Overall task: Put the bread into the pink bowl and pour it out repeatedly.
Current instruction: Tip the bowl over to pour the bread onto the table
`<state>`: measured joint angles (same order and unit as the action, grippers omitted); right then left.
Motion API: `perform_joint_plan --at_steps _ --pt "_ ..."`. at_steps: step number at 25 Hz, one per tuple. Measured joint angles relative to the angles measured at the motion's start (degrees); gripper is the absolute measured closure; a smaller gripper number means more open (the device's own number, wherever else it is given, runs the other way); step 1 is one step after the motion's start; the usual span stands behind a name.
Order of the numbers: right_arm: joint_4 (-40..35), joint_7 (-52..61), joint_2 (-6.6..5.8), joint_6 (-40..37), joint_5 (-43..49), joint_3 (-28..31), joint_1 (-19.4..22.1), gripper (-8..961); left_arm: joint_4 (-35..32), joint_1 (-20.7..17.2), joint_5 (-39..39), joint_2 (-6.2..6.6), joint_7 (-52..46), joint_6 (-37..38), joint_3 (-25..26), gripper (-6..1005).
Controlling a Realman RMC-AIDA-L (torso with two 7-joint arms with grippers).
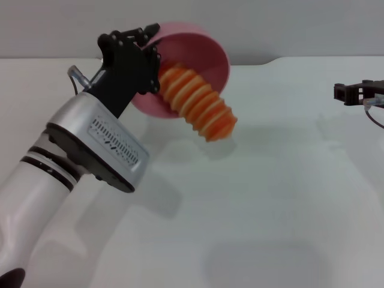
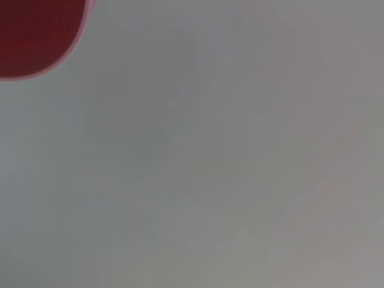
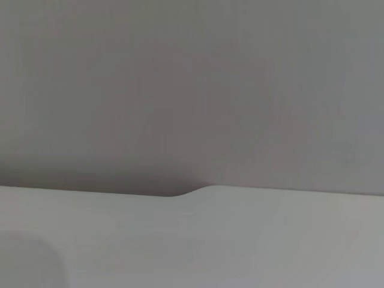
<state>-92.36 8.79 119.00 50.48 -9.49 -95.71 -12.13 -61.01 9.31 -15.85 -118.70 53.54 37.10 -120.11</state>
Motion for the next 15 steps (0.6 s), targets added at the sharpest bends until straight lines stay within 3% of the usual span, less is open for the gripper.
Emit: perform_joint_plan --at_steps 6,15 --pt "0.2 0.0 0.0 0.1 0.0 -0.1 0.0 431 3.5 1.2 -4.5 -0.07 0.1 8.2 -1.3 951" --pt "0.5 0.0 0.0 0.1 0.0 -0.1 -0.3 431 6.0 3.2 -9.6 0.05 -2.6 11.1 -3.2 951"
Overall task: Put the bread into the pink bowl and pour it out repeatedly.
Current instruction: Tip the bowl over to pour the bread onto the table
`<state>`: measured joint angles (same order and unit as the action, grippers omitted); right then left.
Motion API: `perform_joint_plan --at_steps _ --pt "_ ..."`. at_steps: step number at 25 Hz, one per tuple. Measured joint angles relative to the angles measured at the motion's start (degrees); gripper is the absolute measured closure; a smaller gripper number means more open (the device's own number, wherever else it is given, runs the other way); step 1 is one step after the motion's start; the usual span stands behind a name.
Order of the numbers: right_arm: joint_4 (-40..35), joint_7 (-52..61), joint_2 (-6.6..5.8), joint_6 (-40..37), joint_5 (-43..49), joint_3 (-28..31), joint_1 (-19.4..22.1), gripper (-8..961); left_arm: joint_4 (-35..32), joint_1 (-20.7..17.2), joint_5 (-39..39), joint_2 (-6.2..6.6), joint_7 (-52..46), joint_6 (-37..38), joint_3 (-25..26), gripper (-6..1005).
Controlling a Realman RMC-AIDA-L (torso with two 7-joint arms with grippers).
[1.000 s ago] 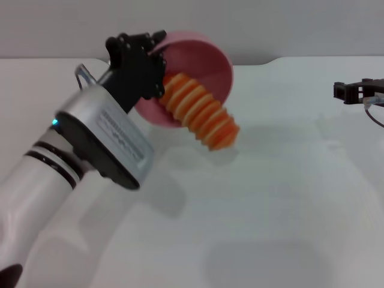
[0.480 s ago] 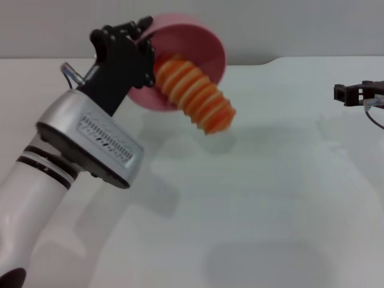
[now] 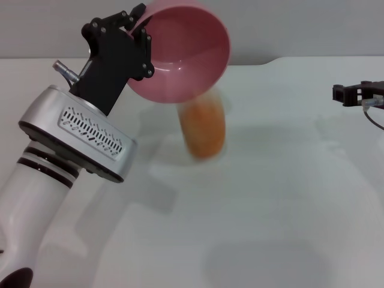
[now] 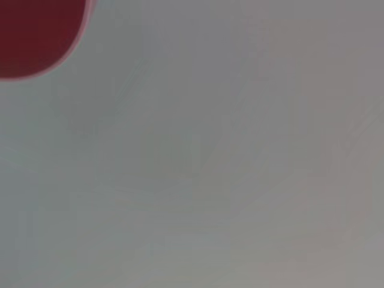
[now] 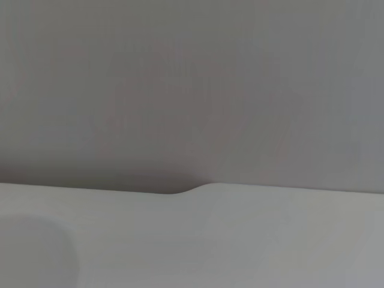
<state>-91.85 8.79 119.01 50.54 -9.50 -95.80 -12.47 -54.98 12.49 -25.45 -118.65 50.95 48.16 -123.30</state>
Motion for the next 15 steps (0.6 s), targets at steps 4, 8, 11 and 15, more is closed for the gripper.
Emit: perform_joint_plan --at_steps 4,8,11,15 --pt "0.1 0.0 0.0 0.0 -0.1 -0.1 -0.2 431 1.4 0.9 -0.2 0.03 -0.9 0.4 -0.3 951" --pt "0.2 0.0 0.0 0.1 -0.2 -0.1 -0.2 431 1.1 1.7 -1.7 0.16 -2.3 -2.4 0.2 951" --pt "0.5 0.0 -0.04 0.1 -0.2 -0.1 -0.5 431 -1.7 2.0 -4.7 0.29 -3.7 -8.3 1.8 951" --pt "0.9 0.0 -0.06 0.4 -0.2 -0.1 -1.0 431 -11.5 2.0 -10.7 0.26 -3.8 -28.4 7.4 951"
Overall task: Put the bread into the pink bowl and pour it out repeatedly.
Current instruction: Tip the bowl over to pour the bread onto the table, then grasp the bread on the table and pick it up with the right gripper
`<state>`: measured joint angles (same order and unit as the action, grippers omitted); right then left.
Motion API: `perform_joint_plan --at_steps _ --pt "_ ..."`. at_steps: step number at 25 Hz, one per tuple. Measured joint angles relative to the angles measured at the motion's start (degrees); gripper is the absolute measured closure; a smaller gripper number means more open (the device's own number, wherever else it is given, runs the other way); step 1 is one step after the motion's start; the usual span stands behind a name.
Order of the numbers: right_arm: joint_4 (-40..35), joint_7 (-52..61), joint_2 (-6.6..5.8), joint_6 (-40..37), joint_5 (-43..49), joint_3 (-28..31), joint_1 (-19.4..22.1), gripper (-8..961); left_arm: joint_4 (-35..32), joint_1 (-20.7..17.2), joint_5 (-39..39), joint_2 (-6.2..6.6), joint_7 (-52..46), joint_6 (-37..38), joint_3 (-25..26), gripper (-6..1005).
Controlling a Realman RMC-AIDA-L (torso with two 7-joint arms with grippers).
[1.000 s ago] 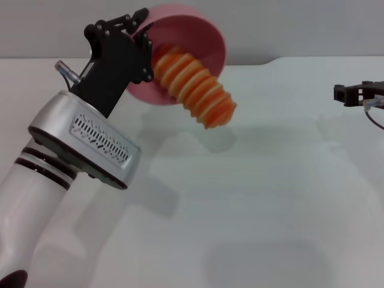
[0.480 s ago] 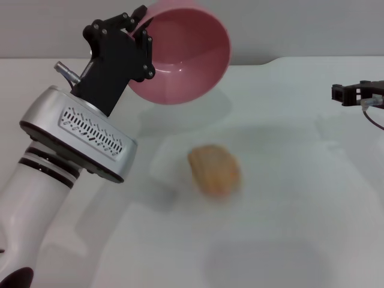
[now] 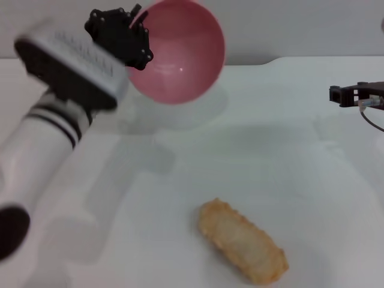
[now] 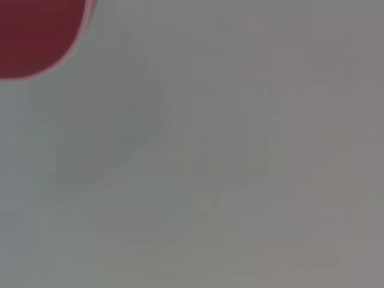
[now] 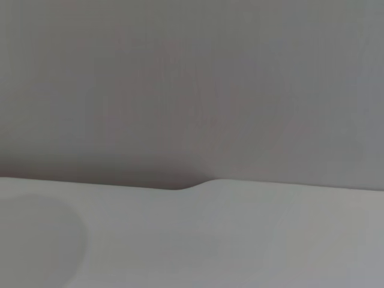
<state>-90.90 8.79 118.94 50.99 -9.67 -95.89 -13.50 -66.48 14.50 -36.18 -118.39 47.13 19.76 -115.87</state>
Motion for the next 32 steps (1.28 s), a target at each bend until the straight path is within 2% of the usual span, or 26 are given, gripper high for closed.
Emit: perform_joint_plan --at_steps 3,7,11,14,17,23,32 --pt "0.5 0.0 -0.01 0.1 0.0 0.0 -0.3 431 -7.0 -0.4 -3.6 -0.07 -0.1 -13.9 4.9 951" --pt "1.2 0.0 -0.03 0.1 0.0 0.0 -0.6 431 -14.5 -1.6 -7.5 -0.13 -1.1 -28.6 10.4 951" --pt "1.4 0.0 -0.03 0.1 0.0 0.0 -0.9 431 -18.6 -1.3 -6.7 0.04 -6.7 -41.8 16.1 951" --pt "1.5 0.0 -0.03 0.1 0.0 0.0 -1.4 431 -19.3 0.7 -2.6 0.07 -12.8 -51.1 20.2 951" --pt "1.7 0.0 -0.03 0.1 0.0 -0.1 -1.7 431 -18.9 1.8 1.1 0.12 -17.0 -54.3 21.2 951" --pt "3.1 0.0 -0.03 0.2 0.0 -1.1 -2.7 431 -18.2 5.0 14.9 0.15 -30.1 -63.1 21.9 951" --pt "4.3 -0.3 -0.11 0.6 -0.8 -2.6 -3.7 431 -18.4 7.9 20.3 0.24 -35.7 -71.9 22.8 951"
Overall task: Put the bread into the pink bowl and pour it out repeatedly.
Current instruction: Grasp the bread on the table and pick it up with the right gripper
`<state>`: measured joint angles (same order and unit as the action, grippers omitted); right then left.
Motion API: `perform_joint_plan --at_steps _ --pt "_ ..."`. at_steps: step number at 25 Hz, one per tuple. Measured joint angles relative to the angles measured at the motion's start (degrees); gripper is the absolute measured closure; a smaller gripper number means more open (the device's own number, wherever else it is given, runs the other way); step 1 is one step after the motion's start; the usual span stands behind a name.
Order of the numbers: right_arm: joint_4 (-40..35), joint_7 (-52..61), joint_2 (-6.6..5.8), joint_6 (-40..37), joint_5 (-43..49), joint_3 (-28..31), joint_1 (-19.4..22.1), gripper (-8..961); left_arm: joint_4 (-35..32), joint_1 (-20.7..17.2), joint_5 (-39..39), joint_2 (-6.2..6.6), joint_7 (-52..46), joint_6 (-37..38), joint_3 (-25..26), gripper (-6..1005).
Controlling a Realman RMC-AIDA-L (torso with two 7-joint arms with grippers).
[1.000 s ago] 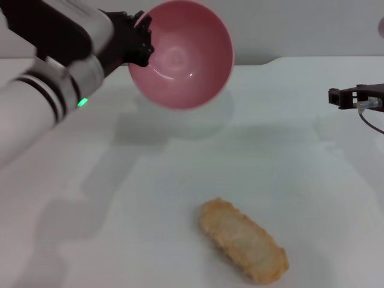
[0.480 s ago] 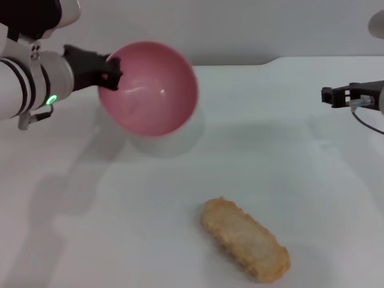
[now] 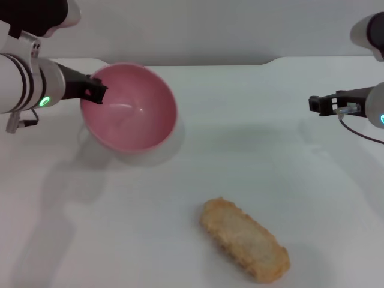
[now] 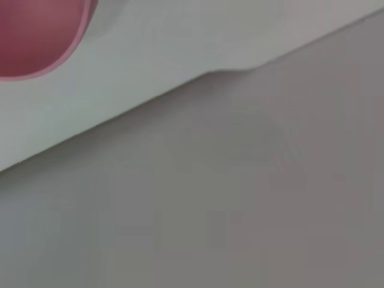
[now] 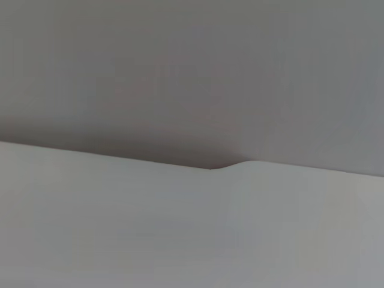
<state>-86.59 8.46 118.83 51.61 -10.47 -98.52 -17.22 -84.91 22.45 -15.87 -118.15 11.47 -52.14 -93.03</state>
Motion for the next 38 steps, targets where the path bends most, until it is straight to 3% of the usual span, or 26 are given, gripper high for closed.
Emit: perform_joint_plan --at_steps 10,22,29,38 --pt "3.3 -1.2 0.02 1.9 -1.0 -3.5 -3.7 431 0.5 3.2 -0.4 0.03 -1.7 -10.1 3.7 951" --pt "4.4 -3.5 0.21 1.4 -7.8 -8.0 -5.3 431 1.2 3.0 -10.1 0.17 4.9 -12.8 9.6 951" --pt "-0.5 -1.9 0.4 0.2 -12.3 -15.3 -5.4 431 2.6 3.9 -5.2 0.01 2.8 -12.2 9.3 951" --pt "-0.5 2.3 0.44 -0.8 -12.6 -21.2 -5.6 431 3.5 5.5 -0.7 0.09 0.3 -11.6 9.7 951"
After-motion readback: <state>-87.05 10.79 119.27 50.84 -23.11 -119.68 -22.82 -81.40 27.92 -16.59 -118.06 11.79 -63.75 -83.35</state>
